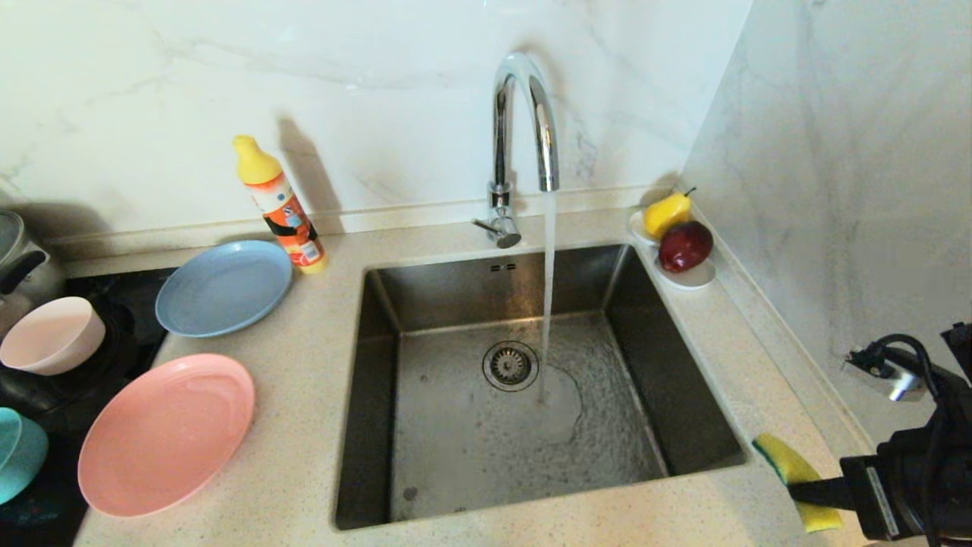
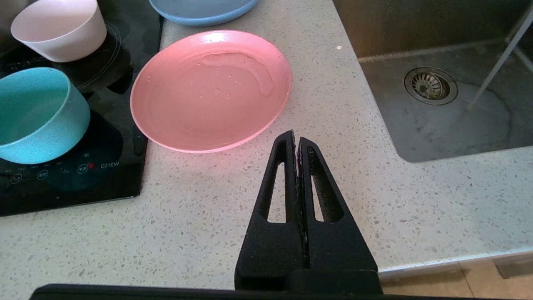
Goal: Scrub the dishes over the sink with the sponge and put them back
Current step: Put down the sponge
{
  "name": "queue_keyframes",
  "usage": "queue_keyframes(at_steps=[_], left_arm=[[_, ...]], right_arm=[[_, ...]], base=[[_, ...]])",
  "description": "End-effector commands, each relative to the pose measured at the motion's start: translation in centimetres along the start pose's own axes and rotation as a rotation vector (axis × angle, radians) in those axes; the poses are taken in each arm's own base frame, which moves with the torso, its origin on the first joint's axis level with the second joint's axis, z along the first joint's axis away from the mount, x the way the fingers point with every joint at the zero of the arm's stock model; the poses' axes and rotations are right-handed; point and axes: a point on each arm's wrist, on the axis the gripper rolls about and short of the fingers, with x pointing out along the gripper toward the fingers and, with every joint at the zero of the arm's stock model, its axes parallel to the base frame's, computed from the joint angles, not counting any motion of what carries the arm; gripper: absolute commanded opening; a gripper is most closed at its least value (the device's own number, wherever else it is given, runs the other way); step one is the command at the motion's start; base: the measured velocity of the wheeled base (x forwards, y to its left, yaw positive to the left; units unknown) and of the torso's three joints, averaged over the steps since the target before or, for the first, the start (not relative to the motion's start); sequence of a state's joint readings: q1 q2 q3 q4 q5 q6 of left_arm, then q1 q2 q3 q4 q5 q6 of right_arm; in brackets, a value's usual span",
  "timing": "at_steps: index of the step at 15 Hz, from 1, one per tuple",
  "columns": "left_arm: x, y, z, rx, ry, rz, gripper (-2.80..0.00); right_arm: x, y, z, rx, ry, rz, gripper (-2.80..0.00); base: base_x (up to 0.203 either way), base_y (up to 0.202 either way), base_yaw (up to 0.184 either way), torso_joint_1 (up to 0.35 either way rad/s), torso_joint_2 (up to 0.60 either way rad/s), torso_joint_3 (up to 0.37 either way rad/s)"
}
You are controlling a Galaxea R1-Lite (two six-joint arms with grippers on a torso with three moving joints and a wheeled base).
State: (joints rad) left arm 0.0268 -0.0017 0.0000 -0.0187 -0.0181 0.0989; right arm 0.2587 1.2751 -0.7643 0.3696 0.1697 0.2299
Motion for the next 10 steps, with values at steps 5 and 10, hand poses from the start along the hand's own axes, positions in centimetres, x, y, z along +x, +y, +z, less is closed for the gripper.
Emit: queue_keyframes(at_steps=[5, 10], left_arm=[[0.2, 0.0, -0.4, 0.000, 0.020, -0.003, -2.80], [0.1, 0.0, -0.4, 0.000, 0.019, -0.001, -2.80]], right_arm=[[2.2, -1.6, -3.6, -0.163, -0.027, -0.167, -2.80], [4.6, -2.3, -4.0, -0.279, -0.075, -0.285, -2.80]], base=[[0.000, 0.000, 0.000, 0.000, 0.00, 0.000], [0.000, 0.000, 0.000, 0.000, 0.00, 0.000]])
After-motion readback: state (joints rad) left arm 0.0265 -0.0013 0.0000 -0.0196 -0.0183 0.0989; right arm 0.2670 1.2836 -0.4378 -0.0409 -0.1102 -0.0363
